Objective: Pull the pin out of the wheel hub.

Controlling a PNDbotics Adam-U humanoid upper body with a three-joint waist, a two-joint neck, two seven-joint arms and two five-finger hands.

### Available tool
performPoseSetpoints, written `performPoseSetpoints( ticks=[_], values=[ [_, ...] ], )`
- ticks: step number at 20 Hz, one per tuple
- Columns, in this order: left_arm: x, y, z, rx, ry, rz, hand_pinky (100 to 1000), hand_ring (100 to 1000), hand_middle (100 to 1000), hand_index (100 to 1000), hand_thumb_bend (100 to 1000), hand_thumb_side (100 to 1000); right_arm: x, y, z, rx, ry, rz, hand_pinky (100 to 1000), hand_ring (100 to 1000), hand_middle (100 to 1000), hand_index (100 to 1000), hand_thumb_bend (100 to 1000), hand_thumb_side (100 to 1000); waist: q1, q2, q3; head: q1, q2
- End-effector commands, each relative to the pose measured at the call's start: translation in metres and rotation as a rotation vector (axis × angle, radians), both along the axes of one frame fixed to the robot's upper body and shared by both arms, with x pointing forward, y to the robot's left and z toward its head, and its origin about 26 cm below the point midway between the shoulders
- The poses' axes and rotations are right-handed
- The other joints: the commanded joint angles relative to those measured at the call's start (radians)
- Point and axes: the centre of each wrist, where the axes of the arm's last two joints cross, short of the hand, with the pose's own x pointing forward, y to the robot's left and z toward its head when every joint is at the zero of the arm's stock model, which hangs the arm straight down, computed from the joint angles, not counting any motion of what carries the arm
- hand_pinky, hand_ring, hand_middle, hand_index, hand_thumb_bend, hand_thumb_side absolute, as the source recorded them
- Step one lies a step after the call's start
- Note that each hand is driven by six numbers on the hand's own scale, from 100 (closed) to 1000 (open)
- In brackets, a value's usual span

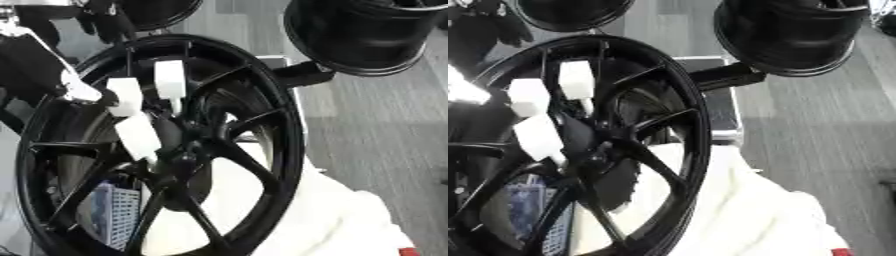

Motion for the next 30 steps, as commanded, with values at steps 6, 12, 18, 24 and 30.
performPoseSetpoints(
  ticks=[6,12,18,24,30],
  values=[
    [0.022,-0.001,0.002,0.021,0.066,0.031,796,756,693,818,577,166,-0.004,0.000,0.012,-0.023,-0.044,-0.006,847,692,602,752,100,410,0.000,-0.021,-0.005,0.001,0.009],
    [0.029,-0.001,-0.003,0.050,0.075,0.035,802,763,707,824,606,111,-0.004,0.000,0.012,-0.020,-0.051,-0.004,846,689,600,751,100,406,-0.001,-0.021,-0.006,0.001,-0.001],
    [0.031,0.001,-0.011,0.077,0.060,0.047,807,772,734,833,620,100,-0.005,-0.002,0.018,-0.008,-0.109,-0.018,844,684,595,748,100,392,0.000,-0.012,-0.008,0.009,-0.014],
    [0.021,0.007,-0.010,0.088,0.002,0.050,809,773,736,830,629,102,-0.006,-0.004,0.020,0.004,-0.147,-0.036,843,680,591,746,100,391,0.001,0.000,-0.008,0.003,-0.015],
    [0.001,0.014,-0.007,0.048,-0.064,0.062,803,763,710,836,707,144,-0.006,-0.005,0.018,0.015,-0.149,-0.043,842,677,589,744,100,401,0.004,0.017,-0.010,-0.016,-0.023]
  ],
)
